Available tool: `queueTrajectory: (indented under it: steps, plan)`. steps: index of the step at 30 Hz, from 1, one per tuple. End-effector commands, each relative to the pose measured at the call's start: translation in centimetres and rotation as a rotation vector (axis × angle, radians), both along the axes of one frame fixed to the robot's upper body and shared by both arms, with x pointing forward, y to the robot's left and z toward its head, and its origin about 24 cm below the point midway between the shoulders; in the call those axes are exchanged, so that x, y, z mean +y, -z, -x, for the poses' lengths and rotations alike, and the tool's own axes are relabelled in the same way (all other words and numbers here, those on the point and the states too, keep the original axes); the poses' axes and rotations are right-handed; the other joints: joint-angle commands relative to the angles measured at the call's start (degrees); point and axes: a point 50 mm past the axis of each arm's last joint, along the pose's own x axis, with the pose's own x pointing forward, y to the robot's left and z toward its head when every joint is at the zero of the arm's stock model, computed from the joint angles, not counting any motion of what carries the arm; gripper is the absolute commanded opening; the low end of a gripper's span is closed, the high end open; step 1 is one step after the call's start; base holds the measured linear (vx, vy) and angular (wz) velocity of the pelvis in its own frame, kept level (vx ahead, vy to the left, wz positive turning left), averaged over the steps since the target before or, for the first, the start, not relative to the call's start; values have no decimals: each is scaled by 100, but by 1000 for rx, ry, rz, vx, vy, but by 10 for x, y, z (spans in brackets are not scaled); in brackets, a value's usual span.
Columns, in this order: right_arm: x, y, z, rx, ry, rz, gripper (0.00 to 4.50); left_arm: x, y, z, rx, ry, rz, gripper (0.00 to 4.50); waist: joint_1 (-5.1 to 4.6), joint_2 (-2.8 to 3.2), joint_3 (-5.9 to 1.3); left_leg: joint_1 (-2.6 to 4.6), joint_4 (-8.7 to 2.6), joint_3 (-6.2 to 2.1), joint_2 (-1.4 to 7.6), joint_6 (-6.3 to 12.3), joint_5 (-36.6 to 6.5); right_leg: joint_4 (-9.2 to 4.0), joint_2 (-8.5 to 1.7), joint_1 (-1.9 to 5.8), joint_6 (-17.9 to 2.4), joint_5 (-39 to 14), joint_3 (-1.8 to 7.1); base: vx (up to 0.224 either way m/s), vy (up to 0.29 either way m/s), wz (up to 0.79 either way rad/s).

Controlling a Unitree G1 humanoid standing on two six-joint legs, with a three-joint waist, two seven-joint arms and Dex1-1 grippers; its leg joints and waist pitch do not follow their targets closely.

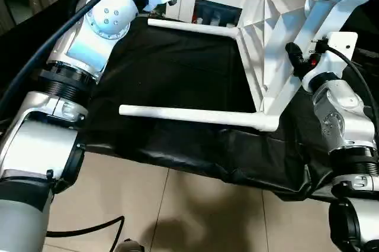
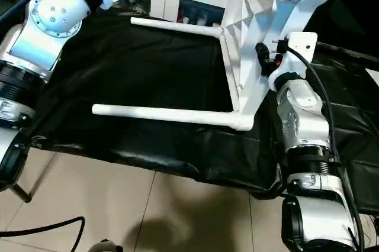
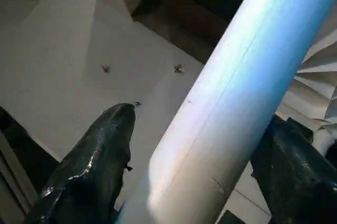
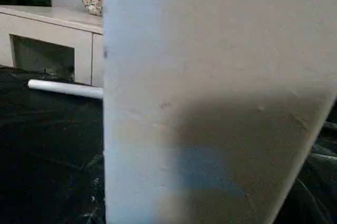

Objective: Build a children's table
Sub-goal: Flip table

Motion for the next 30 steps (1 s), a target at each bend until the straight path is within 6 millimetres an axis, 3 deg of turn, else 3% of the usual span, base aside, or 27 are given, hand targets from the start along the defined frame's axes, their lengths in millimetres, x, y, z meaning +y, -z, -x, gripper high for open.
queueTrajectory:
  steps: [1,5,9,11,15,19,22,26,30]
  plan:
    - [1,-49,0,-159,-46,89,186,-3,0,0,53,47,100,324,25,12,-434,206,-330,-119,221,-64,-291,-292,-369,246,-1250,752,207,0,0,0]
    - [-1,-67,0,-196,-85,165,186,1,5,-2,121,53,159,311,71,9,-442,192,-298,-95,200,81,-50,-259,-358,258,-1312,1008,215,0,0,0]
    - [-2,-88,0,-232,-116,250,186,9,5,-4,172,46,242,305,134,5,-467,153,-244,-74,165,270,337,-194,-308,260,-1394,1629,214,0,0,0]
    - [-2,-91,0,-238,-123,264,186,10,5,-4,180,44,254,299,149,22,-452,161,-252,-69,176,272,183,-214,-318,244,-1394,1428,213,0,0,0]
    - [4,-130,1,-309,-160,434,186,17,9,-7,285,58,474,292,154,27,-432,177,-270,-74,197,141,-79,-239,-324,227,-1410,982,205,0,0,0]
    - [5,-142,1,-328,-159,515,186,18,12,-7,328,70,546,290,178,26,-419,175,-271,-73,200,102,-237,-265,-336,218,-1363,730,212,0,0,0]
    - [11,-169,1,-364,-174,628,186,17,21,-7,446,121,709,286,173,17,-409,149,-270,-78,192,62,-325,-275,-337,213,-1377,550,206,0,0,0]
    - [21,-186,-1,-382,-186,741,186,16,34,-5,519,134,800,284,139,56,-398,163,-293,-112,230,-73,-627,-292,-347,181,-1309,196,196,0,0,0]
    - [36,-195,-4,-381,-243,836,186,17,52,-4,601,115,904,280,92,33,-390,160,-286,-108,218,-125,-844,-321,-336,163,-1260,69,200,0,0,0]
